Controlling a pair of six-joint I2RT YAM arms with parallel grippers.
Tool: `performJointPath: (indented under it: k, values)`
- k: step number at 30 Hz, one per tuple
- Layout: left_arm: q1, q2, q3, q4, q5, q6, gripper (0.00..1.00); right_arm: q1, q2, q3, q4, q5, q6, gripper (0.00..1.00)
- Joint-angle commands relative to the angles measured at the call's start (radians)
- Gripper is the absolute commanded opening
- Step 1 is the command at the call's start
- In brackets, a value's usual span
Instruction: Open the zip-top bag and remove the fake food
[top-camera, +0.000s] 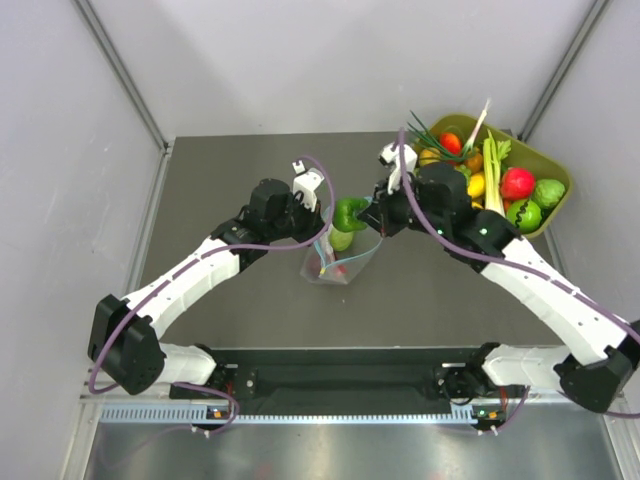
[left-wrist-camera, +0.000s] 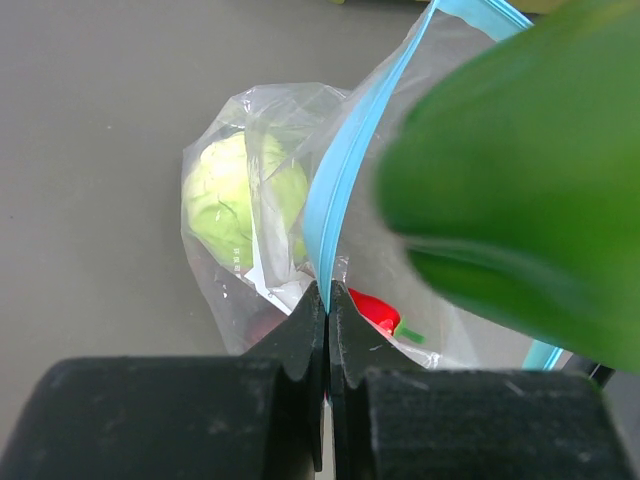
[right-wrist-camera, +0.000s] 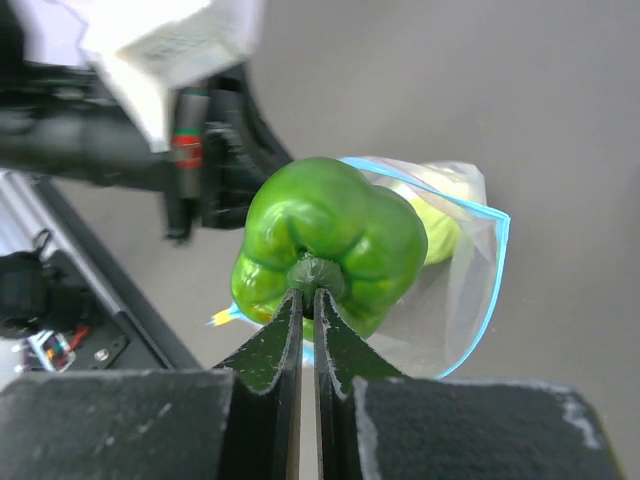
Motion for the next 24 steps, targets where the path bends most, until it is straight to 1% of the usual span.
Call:
performJointPath:
  k: [1,3,5,9,12,13,15,16,18,21,22,24]
  values:
    - [-0.006,-0.008,0.036,0.018,-0.009,0.009,0.0,0.016,-0.09,0.066,-0.015,-0.062,-0.018,0.0]
    - [-0.006,-0.003,0.036,0.016,-0.012,0.012,0.0,0.014,-0.132,0.099,-0.041,-0.061,-0.027,0.0]
    - [-0.006,0.001,0.036,0.014,-0.01,0.012,0.0,0.011,-0.152,0.128,-0.064,-0.026,-0.056,0.0]
    - [-0.006,0.008,0.038,0.014,-0.007,0.012,0.0,-0.024,-0.176,0.182,-0.098,0.081,-0.119,0.0]
    - [-0.006,0.009,0.038,0.014,-0.007,0.012,0.0,-0.157,-0.152,0.188,-0.091,0.019,-0.142,0.0]
    - [-0.008,0.009,0.038,0.013,-0.007,0.012,0.0,-0.25,-0.143,0.185,-0.068,-0.051,-0.139,0.0]
    - [-0.006,0.011,0.039,0.011,-0.01,0.015,0.0,-0.326,-0.111,0.175,-0.046,-0.082,-0.137,0.0]
    - [-0.006,0.008,0.038,0.011,-0.013,0.015,0.0,-0.387,-0.097,0.175,-0.025,-0.104,-0.145,0.0]
    - [-0.006,0.006,0.039,0.01,-0.017,0.019,0.0,-0.449,-0.043,0.178,-0.003,-0.131,-0.145,0.0]
    - [-0.008,0.008,0.039,0.007,-0.017,0.022,0.0,-0.585,0.036,0.179,0.06,-0.227,-0.127,0.0]
    - [-0.006,0.008,0.041,0.007,-0.018,0.023,0.0,-0.609,0.057,0.181,0.075,-0.269,-0.124,0.0]
    - [-0.006,0.008,0.041,0.005,-0.02,0.025,0.0,-0.648,0.116,0.185,0.129,-0.294,-0.115,0.0]
